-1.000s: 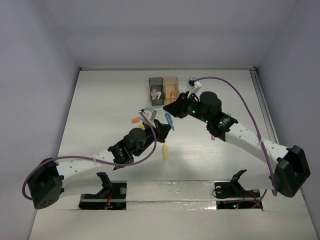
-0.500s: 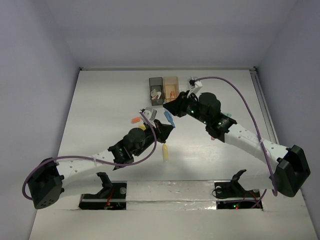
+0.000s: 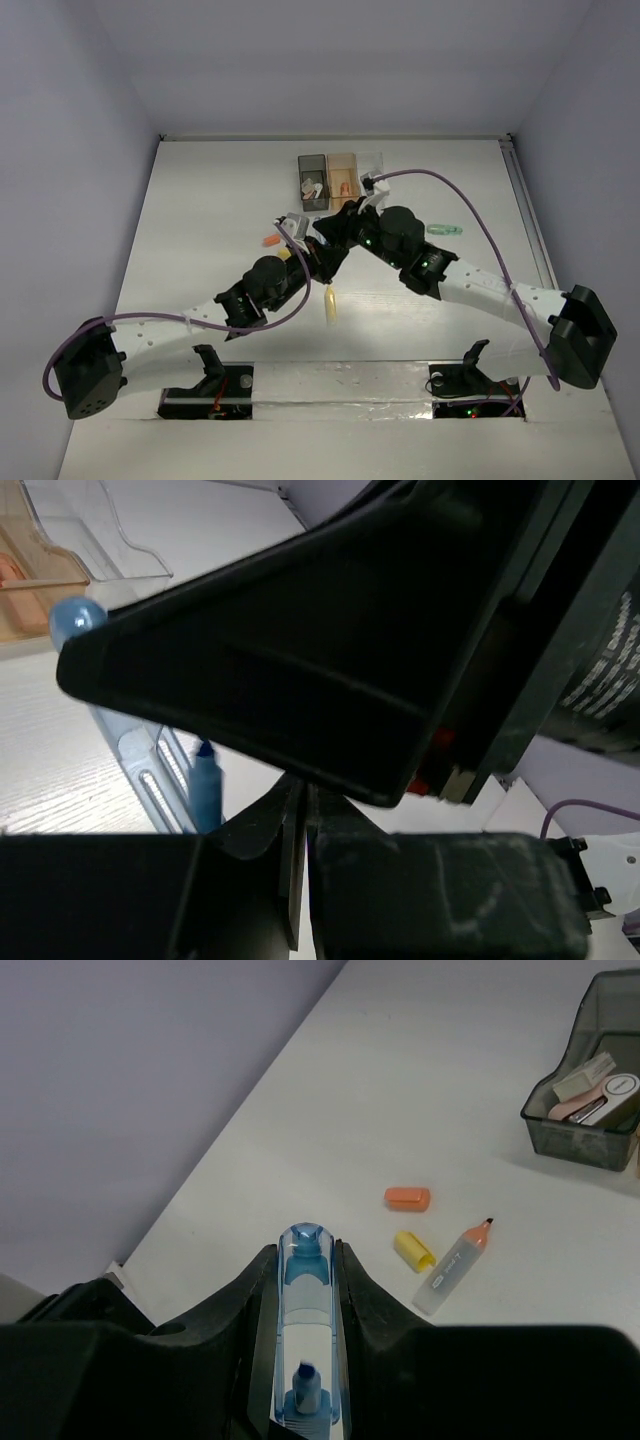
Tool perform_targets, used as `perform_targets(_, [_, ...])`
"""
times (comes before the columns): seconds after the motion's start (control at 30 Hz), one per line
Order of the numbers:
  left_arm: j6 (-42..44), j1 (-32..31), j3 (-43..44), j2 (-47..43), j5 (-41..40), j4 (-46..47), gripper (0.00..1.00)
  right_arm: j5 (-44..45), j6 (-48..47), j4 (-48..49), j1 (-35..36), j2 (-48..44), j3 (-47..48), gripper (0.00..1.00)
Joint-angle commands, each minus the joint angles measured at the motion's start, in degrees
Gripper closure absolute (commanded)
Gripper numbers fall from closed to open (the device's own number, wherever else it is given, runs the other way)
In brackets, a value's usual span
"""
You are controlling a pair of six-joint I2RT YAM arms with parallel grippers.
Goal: Sort the stationery into containers
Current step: Close the pen cap on the pen.
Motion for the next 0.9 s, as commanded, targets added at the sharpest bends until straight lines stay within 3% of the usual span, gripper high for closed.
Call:
perform_targets(0.0, [-0.5,0.2,1.9,-2.1,-2.0,3.5,1.0,4.5,-1.1,4.7,1.5,0.5,-0.2,1.0])
perform_targets(0.2, [-1.2,0.2,1.4,-4.5,-3.6,2.8,1.0,6.4,-1.1,4.8,2.7,0.4,-0.9,1.0])
perform_targets(0.43, [-2.7,0.2,-1.1,-8.4,1.1,0.5,1.0,9.4,-2.2,2.9,2.7,0.8,1.6,1.0])
perform_targets(0.67, [1.5,0.2,-4.5,-18.1,1.7,-6.1,1.0,13.3,-5.3,-2.0,2.7,1.5,6.6,1.0])
perform_targets(0.77, [3.9,0.2,-6.8,-20.8,-2.3,-9.4,0.94,13.5,-5.7,-6.0,2.7,0.7,9.1,1.0])
perform_targets(0.87, [5.7,0.2,-9.4,-21.7,-6.1,-9.4,0.77,13.4,-5.0,-10.0,2.7,-0.6,11.1,1.0])
